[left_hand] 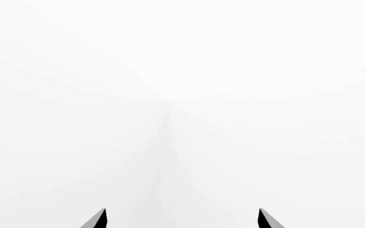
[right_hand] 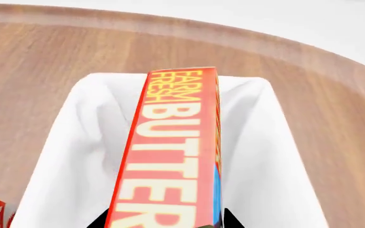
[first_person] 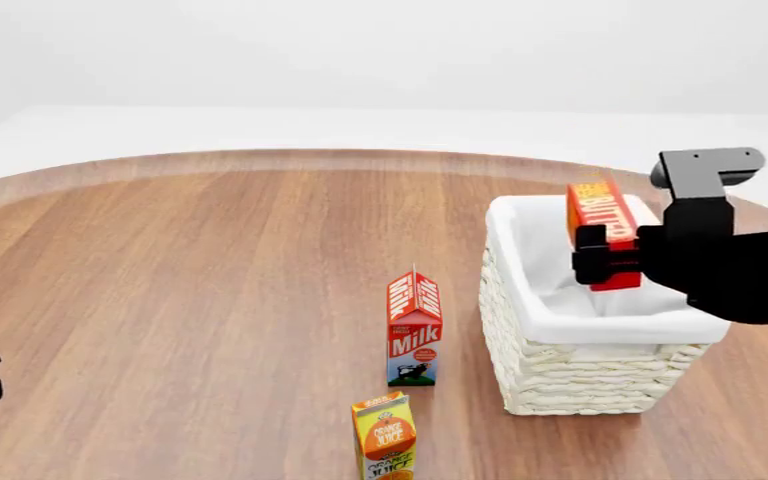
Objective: Pick up the cream cheese box and the butter, and put them in the basket.
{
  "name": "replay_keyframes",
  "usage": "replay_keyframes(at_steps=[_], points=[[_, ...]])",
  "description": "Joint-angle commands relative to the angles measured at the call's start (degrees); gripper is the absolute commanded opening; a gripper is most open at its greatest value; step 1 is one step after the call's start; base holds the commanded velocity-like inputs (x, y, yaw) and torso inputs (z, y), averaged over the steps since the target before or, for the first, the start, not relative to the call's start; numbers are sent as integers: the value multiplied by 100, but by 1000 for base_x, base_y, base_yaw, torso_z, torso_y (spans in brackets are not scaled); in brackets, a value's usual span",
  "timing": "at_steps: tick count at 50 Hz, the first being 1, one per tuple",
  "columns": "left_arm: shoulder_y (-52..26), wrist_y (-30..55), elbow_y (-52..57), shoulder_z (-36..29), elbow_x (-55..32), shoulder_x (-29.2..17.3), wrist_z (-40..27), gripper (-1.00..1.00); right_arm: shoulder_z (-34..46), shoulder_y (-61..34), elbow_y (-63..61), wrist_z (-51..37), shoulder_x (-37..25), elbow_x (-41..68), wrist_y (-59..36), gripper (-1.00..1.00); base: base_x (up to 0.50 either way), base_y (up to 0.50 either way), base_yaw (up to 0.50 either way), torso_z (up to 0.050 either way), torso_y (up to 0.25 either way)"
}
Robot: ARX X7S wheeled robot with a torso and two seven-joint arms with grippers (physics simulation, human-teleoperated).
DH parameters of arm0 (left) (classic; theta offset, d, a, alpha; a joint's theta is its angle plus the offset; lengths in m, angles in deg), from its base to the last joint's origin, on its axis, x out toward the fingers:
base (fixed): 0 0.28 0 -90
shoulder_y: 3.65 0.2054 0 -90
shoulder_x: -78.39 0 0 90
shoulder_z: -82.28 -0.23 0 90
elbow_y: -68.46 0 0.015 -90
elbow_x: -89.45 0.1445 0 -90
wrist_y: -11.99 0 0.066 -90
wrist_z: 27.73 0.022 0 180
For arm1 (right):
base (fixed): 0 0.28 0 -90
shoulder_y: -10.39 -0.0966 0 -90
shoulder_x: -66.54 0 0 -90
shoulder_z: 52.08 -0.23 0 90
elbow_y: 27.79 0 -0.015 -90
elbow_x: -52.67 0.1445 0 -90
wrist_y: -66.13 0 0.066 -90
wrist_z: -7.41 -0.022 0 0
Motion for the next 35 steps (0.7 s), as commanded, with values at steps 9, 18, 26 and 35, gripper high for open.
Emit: replay_keyframes(at_steps=[9,18,26,35], points=[[22,-151,-45,162,43,118,164,100,-236,25,-234,135,-74,-393,-60,-100,0,0,0,0,1],[35,-161,-49,172,39,119,166,100,-179,-28,-165,195,8,-468,-77,-100,0,0,0,0,1],[35,-174,-59,164,51,126,169,100,-83,-68,-4,299,147,-603,-50,-100,0,0,0,1,1],[19,-146,-51,144,68,126,166,100,-27,19,107,363,210,-655,-7,-100,0,0,0,0,1]])
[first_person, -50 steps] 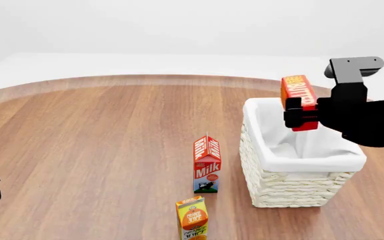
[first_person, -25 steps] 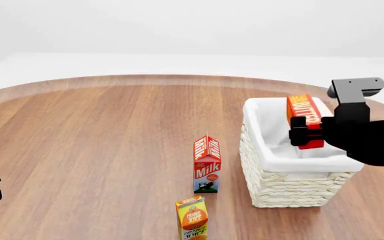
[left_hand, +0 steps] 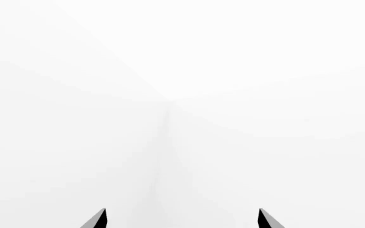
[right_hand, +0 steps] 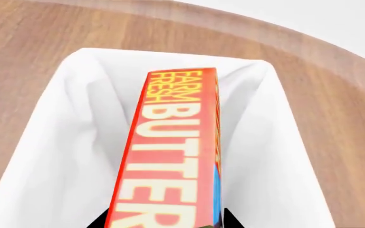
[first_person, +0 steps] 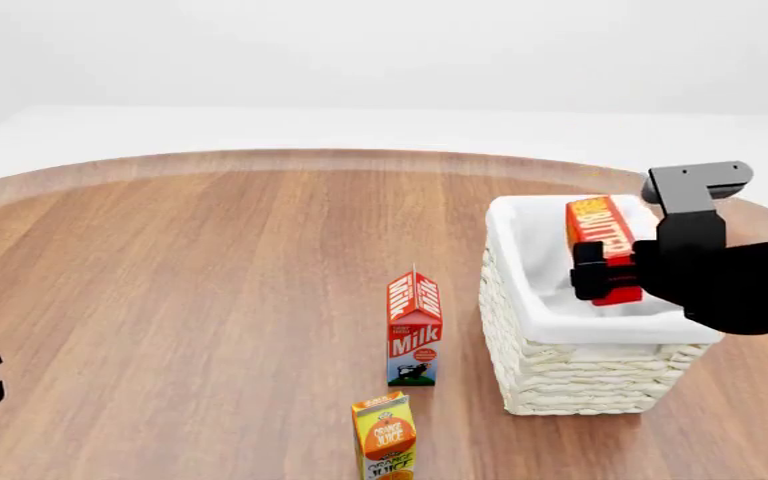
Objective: Pick up the cream cheese box and the butter, and put them in the basket.
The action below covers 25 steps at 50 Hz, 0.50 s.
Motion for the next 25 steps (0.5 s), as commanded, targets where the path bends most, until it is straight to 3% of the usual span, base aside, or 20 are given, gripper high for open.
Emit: replay_keyframes(at_steps=[1,18,19,25], points=[[4,-126,-37,154,60,118,155,100,-194,-66,91,291,192,-484,51,-100,0,0,0,0,0],[-12,-122,-54,115,88,126,161,100,-48,-118,284,408,286,-743,131,-100,0,0,0,1,2],[-10,-128,-54,113,82,126,165,100,-44,-135,257,401,290,-746,119,100,0,0,0,0,0],[-9,-141,-64,103,90,131,168,100,-27,-198,235,453,298,-773,102,100,0,0,0,0,0]])
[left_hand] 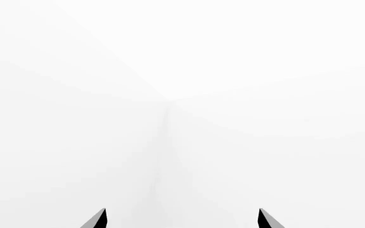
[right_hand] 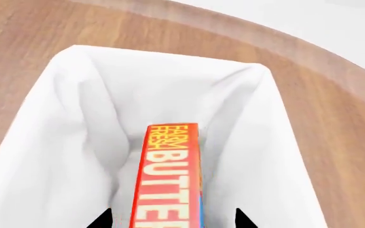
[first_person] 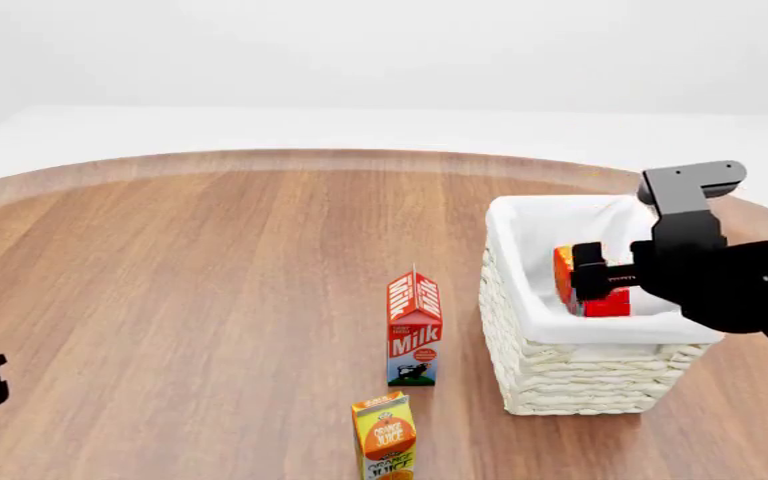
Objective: Pick up the cream cheese box and the butter, and put them in the basket.
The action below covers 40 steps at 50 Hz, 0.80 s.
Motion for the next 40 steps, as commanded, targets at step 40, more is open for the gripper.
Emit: replay_keyframes(at_steps=[40], points=[[13,-179,-50,114,82,122,183,100,-1043,278,-4110,-1297,-1932,1540,-426,100,0,0,0,0,0]])
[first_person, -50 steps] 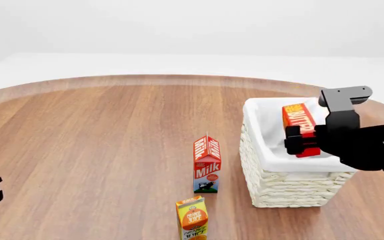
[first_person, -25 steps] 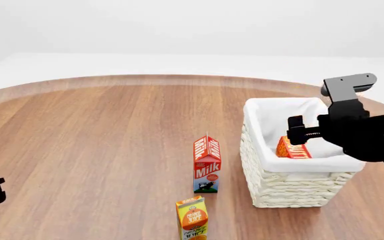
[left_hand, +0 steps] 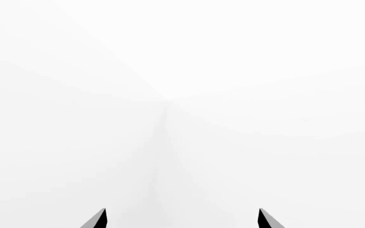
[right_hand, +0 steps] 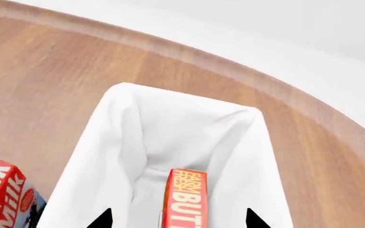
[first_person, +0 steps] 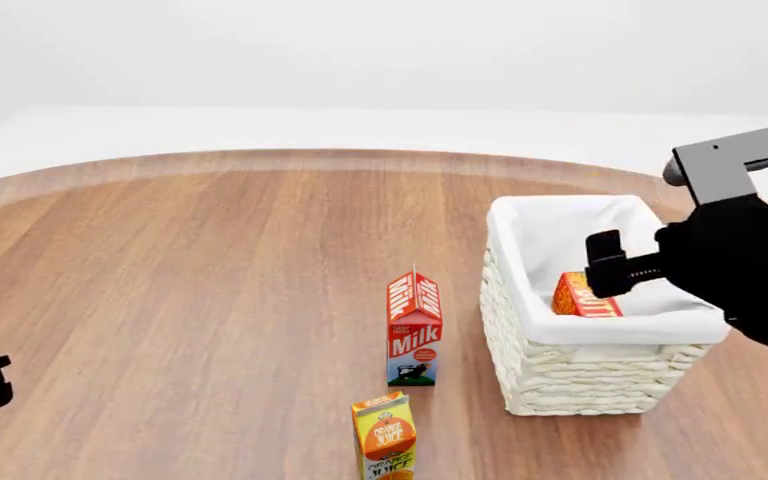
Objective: Pick up the cream cheese box and the butter, and put them in the basket.
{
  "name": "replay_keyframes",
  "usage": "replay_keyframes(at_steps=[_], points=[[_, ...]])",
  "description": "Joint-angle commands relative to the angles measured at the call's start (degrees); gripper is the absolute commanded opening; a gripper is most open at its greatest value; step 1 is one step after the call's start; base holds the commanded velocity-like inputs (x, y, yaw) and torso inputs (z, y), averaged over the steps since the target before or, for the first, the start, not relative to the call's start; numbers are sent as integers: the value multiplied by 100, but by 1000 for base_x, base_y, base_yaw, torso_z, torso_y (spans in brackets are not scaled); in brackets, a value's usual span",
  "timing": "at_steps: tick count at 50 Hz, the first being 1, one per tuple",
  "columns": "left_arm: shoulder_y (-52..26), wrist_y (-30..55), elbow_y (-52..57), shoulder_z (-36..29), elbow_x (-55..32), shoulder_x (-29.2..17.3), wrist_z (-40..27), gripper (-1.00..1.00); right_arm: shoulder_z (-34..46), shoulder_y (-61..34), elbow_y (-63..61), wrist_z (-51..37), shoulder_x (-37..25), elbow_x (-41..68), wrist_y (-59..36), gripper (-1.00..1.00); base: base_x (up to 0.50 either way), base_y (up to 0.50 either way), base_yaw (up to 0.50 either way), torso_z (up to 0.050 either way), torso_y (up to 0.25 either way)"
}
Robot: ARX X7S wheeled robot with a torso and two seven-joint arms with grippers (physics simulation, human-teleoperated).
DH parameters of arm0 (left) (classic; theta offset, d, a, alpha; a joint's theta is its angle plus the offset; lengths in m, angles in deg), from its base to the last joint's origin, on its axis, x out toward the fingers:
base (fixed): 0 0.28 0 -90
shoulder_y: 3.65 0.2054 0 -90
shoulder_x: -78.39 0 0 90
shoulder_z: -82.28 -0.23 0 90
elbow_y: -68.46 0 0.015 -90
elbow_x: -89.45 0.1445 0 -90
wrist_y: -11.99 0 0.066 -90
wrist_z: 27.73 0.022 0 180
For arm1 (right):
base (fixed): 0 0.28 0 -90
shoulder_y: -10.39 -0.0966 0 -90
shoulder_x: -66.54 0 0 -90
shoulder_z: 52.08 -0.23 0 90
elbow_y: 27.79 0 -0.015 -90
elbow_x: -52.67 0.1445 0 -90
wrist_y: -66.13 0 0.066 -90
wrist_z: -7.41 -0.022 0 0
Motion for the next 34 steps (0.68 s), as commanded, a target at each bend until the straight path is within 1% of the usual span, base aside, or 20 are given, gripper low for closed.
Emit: replay_keyframes(at_steps=[1,5,16,24,29,34], points=[[11,-117,-6,159,54,111,155,100,-594,290,-2110,-528,-968,881,25,100,0,0,0,0,0],[15,-121,-9,165,50,113,153,100,-682,487,-2637,-753,-1300,1114,196,100,0,0,0,0,0],[37,-98,52,174,77,114,142,100,-899,732,-3703,-1022,-1945,1454,617,100,0,0,0,0,0],[60,-107,75,198,78,117,136,100,-1056,1100,-4666,-1254,-2588,1748,1478,100,0,0,0,0,0],[58,-105,76,196,91,118,134,100,-1080,1220,-5077,-1389,-2790,1768,1790,100,0,0,0,0,0],[47,-97,81,175,113,121,135,100,-1076,1301,-5362,-1430,-2844,1685,1948,100,0,0,0,0,0]])
